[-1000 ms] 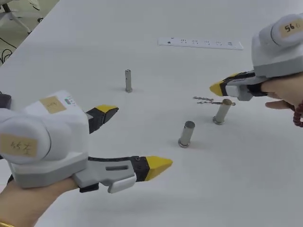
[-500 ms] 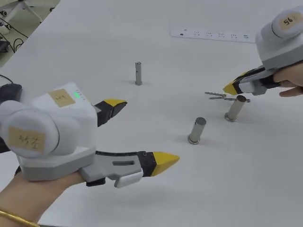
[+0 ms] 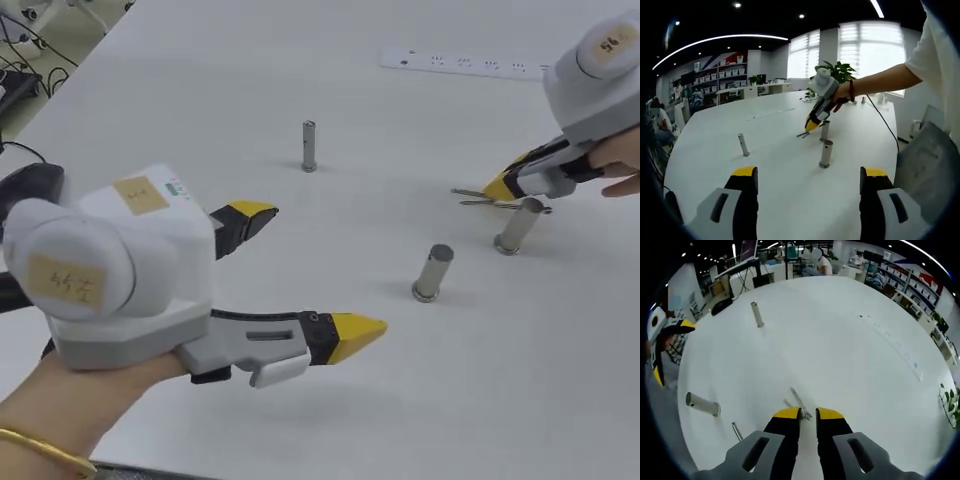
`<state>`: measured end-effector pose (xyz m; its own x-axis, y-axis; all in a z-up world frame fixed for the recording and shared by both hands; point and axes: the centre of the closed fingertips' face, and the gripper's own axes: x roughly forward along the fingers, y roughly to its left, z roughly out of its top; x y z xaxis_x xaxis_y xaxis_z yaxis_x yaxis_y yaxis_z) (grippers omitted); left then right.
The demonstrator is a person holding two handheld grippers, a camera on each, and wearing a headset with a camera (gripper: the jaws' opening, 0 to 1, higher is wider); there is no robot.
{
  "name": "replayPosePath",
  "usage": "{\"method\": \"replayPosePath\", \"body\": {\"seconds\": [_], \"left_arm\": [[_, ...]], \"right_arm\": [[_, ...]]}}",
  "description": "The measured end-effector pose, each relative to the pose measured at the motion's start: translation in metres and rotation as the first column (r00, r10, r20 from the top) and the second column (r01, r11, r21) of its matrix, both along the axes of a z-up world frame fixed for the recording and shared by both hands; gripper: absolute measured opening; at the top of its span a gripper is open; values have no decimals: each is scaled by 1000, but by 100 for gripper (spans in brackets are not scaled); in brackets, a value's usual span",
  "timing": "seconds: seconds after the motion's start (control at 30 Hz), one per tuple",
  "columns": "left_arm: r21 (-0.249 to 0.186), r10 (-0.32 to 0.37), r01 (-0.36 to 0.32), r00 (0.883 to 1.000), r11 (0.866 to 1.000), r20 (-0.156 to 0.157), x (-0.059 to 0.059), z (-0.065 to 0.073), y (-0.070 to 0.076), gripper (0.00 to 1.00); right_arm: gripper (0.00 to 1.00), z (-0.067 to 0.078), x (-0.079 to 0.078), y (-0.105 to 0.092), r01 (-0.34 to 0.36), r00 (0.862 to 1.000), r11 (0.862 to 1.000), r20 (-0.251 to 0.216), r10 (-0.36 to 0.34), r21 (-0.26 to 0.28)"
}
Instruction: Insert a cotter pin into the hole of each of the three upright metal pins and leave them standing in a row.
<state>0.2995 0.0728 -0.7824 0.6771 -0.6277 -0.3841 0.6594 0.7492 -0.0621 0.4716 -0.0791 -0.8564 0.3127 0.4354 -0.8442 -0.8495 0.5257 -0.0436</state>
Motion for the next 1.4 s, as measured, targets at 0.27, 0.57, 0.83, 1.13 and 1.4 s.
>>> {"method": "replayPosePath", "body": {"seconds": [0.27,0.57,0.83,1.13,1.4], "left_arm": [[0,3,-3,1000,1000,-2,0,-1,1,83],[-2,5,-5,1000,1000,-4,1,-1,2,83],[-2,1,-1,1000,1000,-5,0,-1,2,83],[1,-3,3,1000,1000,-4,0,0,1,82],[6,11,-11,1000,1000,-2,2,4,5,79]], "right_arm": [[13,-7,-2,-1,-35,999,999,-41,34,-23],[11,-8,1,-1,-93,994,994,-61,90,-59],[6,-9,-1,-1,-250,968,956,-39,247,-155],[3,-11,5,-1,-294,955,934,-39,292,-201],[2,-4,1,6,-295,954,935,-9,299,-195]]}}
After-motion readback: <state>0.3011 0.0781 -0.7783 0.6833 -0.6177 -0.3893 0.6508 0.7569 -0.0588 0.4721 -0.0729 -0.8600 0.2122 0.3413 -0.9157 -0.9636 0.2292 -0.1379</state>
